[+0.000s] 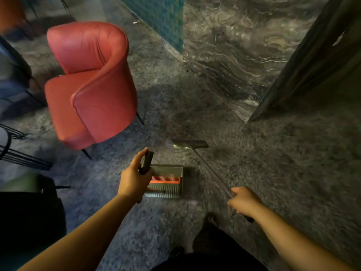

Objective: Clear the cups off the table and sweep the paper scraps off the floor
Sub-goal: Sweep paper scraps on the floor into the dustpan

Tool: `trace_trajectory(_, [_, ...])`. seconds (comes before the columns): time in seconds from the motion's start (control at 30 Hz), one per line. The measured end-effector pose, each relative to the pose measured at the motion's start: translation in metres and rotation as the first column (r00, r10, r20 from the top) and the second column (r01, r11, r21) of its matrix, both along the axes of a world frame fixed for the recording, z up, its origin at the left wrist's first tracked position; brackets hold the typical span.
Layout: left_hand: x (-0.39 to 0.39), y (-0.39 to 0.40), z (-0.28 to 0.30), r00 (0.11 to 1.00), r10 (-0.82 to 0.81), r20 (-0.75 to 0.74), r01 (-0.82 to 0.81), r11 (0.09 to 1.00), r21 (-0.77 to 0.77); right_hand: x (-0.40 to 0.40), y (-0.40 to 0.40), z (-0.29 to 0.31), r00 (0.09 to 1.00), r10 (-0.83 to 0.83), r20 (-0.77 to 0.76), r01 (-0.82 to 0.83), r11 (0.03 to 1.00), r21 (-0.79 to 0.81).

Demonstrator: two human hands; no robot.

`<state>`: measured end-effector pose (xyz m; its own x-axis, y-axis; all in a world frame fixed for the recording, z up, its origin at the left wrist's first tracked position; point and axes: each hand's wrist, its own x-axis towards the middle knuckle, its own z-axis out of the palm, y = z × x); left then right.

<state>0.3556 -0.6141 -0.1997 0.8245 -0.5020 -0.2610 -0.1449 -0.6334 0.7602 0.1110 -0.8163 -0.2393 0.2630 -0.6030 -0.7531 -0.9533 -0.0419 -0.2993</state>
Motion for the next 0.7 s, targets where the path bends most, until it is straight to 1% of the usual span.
trace_trajectory(0.17, [0.046, -0.070, -0.010, 0.998, 0.060, -0.015, -0.059, 0.998, 0.006, 0.051, -0.092, -0.012, 0.998, 0.055, 0.030, -0.054, 0.998, -0.045])
trace_trajectory(0.3, [0.077, -0.130, -0.015, 0.986, 0.163, -0.035, -0.163, 0.987, 0.000, 0.094, -0.181, -0.021, 0.995, 0.099, 0.020, -0.098, 0.994, -0.049])
trace_trajectory(0.4, [0.095, -0.170, -0.011, 0.980, 0.199, -0.009, -0.199, 0.980, 0.007, 0.120, -0.237, -0.024, 0.985, 0.170, -0.023, -0.171, 0.984, -0.045])
trace_trajectory(0.53, [0.125, -0.216, -0.009, 0.973, 0.228, 0.021, -0.228, 0.973, 0.013, 0.154, -0.296, -0.019, 0.924, 0.357, -0.134, -0.372, 0.922, -0.106])
trace_trajectory(0.7, [0.165, -0.258, -0.003, 0.966, 0.256, 0.043, -0.255, 0.967, -0.010, 0.198, -0.347, -0.025, 0.882, 0.421, -0.210, -0.459, 0.868, -0.189])
